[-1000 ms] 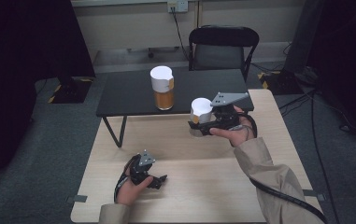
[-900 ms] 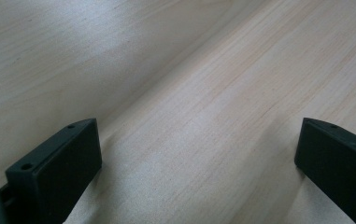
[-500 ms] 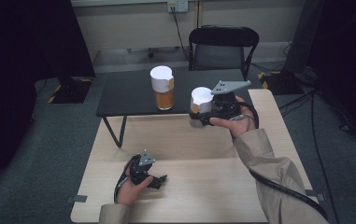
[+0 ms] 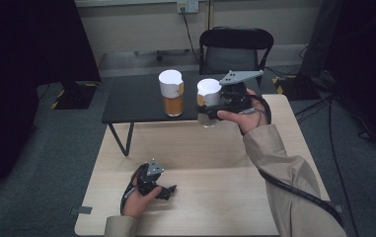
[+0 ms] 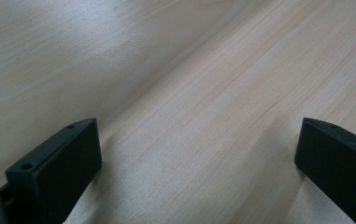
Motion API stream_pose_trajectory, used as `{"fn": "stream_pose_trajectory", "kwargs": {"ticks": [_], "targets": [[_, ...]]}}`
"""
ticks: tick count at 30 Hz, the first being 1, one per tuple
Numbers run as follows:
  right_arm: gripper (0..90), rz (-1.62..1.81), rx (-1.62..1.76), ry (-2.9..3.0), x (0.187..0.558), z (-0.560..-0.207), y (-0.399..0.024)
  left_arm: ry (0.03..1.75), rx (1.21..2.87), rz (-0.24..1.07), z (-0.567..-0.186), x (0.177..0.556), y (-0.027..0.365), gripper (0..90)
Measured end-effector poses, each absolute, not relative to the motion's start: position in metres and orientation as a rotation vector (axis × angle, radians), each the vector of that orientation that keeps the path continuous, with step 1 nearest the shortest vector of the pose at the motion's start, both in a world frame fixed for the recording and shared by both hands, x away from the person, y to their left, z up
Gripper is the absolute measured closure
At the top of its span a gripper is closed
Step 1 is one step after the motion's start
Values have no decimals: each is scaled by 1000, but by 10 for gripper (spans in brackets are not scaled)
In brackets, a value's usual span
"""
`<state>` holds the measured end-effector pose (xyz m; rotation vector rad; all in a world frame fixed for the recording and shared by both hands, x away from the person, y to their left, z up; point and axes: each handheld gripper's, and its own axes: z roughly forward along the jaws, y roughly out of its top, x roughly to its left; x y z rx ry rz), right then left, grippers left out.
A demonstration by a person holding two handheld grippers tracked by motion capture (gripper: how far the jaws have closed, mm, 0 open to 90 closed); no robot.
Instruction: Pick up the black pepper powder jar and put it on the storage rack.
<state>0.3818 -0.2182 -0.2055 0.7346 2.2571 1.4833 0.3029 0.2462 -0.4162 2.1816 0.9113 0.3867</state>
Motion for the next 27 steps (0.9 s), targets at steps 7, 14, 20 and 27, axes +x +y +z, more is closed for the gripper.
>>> {"fn": "stream_pose_trajectory", "kwargs": {"ticks": [7, 14, 20, 27], "targets": [[303, 1455, 745, 2224, 385, -204, -214, 911, 2182, 387, -416, 303, 246, 0], [303, 1453, 787, 2189, 392, -206, -214, 911, 2182, 387, -416, 303, 246, 0], [303, 1436, 811, 2167, 396, -208, -213, 912, 2182, 386, -416, 303, 246, 0], [303, 1427, 799, 2156, 399, -208, -209, 912, 2182, 386, -416, 303, 246, 0]]}}
